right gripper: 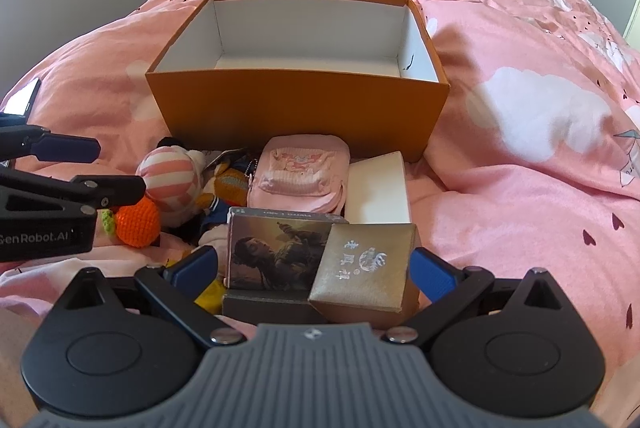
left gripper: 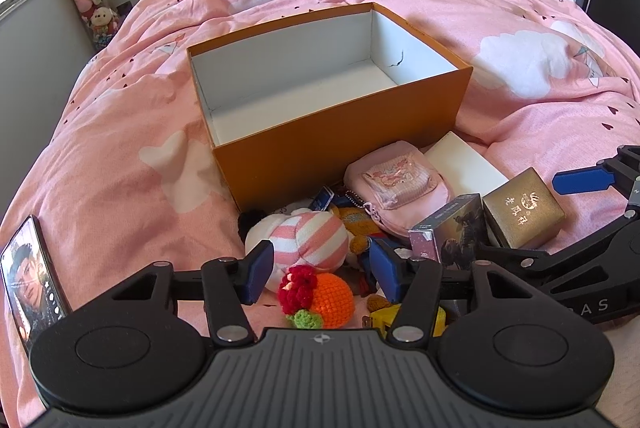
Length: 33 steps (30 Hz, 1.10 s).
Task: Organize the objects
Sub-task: 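Reach the left gripper toward the striped white plush beside the box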
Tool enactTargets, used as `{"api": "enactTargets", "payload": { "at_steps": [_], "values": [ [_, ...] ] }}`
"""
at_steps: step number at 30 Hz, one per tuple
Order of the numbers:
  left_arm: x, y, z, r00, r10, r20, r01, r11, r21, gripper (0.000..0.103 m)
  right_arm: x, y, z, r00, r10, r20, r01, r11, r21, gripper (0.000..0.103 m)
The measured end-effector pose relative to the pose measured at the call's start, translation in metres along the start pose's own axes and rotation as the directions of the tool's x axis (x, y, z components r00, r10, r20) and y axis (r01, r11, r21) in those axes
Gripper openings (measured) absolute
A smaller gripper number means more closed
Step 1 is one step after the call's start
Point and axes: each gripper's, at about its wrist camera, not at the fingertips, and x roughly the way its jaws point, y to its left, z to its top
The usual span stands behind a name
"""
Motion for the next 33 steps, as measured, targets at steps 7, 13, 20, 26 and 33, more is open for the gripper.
{"api": "enactTargets", "payload": {
  "at_steps": [7,13,20,26,33],
  "values": [
    [0.009,0.023,0.001,0.998,-0.039,-0.05,0.034,0.996,-0.087,0.052,0.006,0.006,0.007,0.999,0.034,-0.02,-0.035,0.998,-0.05,0.088],
    [0.018,0.037,0.005,0.994,-0.084,-0.075,0.072,0.986,-0.148,0.047,0.017,0.001,0.017,0.995,0.085,-0.053,-0.087,0.996,-0.037,0.07],
    [0.036,0.048,0.016,0.983,-0.145,-0.114,0.114,0.963,-0.245,0.047,0.031,-0.006,0.034,0.99,0.118,-0.083,-0.121,0.992,-0.035,0.056],
    [0.059,0.059,0.031,0.981,-0.127,-0.15,0.07,0.938,-0.34,0.062,0.055,0.007,0.058,0.97,0.208,-0.129,-0.218,0.974,-0.068,0.05],
    [0.088,0.071,0.036,0.964,-0.144,-0.225,0.039,0.909,-0.415,0.072,0.095,0.04,0.071,0.922,0.291,-0.255,-0.341,0.922,-0.181,0.049]
  ]
}}
